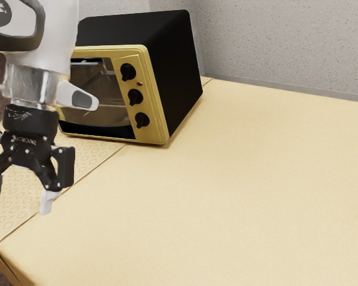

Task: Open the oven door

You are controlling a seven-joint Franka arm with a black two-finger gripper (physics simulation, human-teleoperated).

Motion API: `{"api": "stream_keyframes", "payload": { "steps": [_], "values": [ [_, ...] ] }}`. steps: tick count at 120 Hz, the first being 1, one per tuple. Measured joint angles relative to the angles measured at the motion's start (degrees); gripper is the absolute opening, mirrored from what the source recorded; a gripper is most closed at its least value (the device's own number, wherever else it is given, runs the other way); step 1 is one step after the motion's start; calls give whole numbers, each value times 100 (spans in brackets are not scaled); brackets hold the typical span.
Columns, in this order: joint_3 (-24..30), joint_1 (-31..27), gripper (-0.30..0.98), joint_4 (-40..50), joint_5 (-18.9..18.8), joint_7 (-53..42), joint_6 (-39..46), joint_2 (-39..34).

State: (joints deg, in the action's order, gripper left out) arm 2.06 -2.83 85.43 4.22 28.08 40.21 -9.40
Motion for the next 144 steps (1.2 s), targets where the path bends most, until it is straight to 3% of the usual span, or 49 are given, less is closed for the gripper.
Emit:
{"api": "stream_keyframes", "payload": {
  "steps": [17,30,44,74,94,106,119,144],
  "values": [
    [-218,-32,69,418,137,2086,1866,24],
    [-411,-976,69,-1292,141,3203,2705,1119],
    [-189,-1895,69,-2552,154,3971,3643,2272],
    [47,-2220,69,-2776,143,4890,5568,2904],
    [56,-3017,69,-2500,141,5084,6112,2821],
    [74,-3065,69,-2493,-131,5141,6226,2829],
    [343,-3514,69,-2332,-330,5195,6293,2672],
    [586,-3534,69,-2510,-654,5279,6366,2795]
  ]
}}
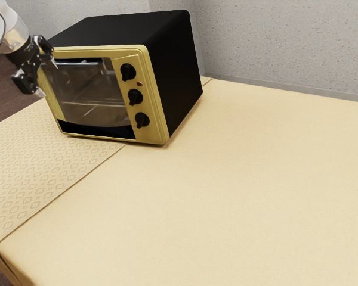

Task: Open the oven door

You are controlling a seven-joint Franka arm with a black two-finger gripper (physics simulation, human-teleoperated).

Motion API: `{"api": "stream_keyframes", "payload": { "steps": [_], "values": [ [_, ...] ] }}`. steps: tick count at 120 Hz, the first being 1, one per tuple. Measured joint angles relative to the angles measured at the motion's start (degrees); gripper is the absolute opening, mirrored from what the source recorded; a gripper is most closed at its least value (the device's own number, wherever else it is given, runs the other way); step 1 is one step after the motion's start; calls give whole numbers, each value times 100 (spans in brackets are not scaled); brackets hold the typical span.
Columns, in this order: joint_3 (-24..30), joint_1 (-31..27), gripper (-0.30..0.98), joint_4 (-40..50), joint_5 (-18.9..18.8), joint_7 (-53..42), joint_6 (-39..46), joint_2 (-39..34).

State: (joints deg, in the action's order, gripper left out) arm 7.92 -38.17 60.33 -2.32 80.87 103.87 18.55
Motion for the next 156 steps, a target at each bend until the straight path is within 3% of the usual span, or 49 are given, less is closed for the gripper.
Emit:
{"api": "stream_keyframes", "payload": {
  "steps": [17,59,156],
  "values": [
    [411,-3,69,-115,-51,92,609,316],
    [725,-127,69,-316,-42,560,1944,765],
    [718,-272,68,-242,-20,990,2305,1103]
  ]
}}
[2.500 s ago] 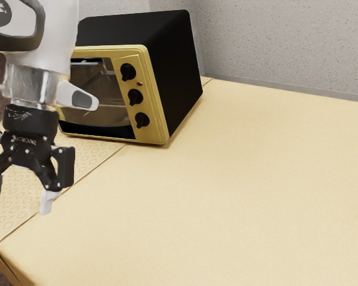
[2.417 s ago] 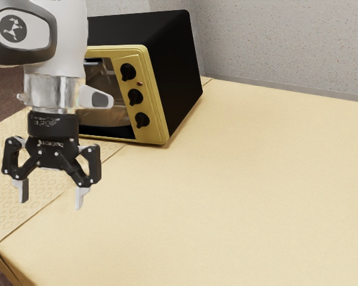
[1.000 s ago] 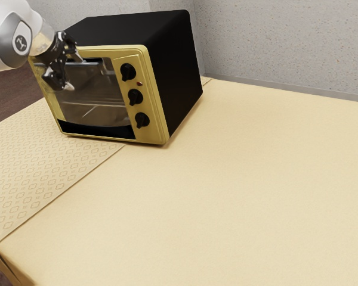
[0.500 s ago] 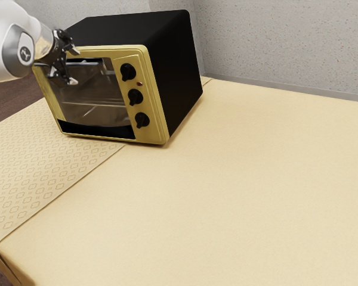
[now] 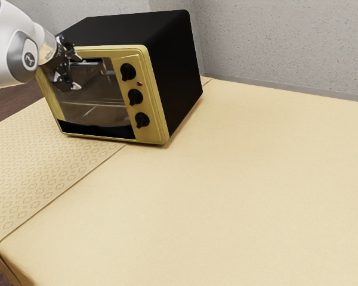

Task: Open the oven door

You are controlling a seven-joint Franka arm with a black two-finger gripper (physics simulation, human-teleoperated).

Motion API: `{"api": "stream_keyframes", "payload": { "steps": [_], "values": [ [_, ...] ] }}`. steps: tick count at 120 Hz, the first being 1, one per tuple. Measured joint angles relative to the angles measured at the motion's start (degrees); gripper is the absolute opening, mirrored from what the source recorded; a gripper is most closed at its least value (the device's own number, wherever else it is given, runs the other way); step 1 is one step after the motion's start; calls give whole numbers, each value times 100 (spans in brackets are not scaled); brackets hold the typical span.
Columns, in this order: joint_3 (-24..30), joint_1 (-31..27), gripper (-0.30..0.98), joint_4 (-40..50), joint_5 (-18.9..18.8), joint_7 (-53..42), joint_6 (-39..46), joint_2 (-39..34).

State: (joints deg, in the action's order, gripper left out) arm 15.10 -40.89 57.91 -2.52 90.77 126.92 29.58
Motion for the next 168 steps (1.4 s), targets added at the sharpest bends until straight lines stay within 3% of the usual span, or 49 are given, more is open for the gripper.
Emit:
{"api": "stream_keyframes", "payload": {
  "steps": [22,46,103,124,138,142,150,157,168],
  "values": [
    [-17,14,68,179,26,43,22,-33],
    [-106,-16,68,1309,50,86,185,-812],
    [-217,-302,68,4481,-8,233,634,-2984],
    [-150,-734,68,5493,89,317,716,-3700],
    [-145,-1104,68,6159,186,382,752,-4604],
    [-187,-802,68,6077,338,426,649,-4695],
    [-385,526,68,4925,766,679,-210,-4550],
    [-504,1460,68,4213,877,959,-1209,-4343],
    [-569,2389,69,4060,953,1346,-2372,-4287]
  ]
}}
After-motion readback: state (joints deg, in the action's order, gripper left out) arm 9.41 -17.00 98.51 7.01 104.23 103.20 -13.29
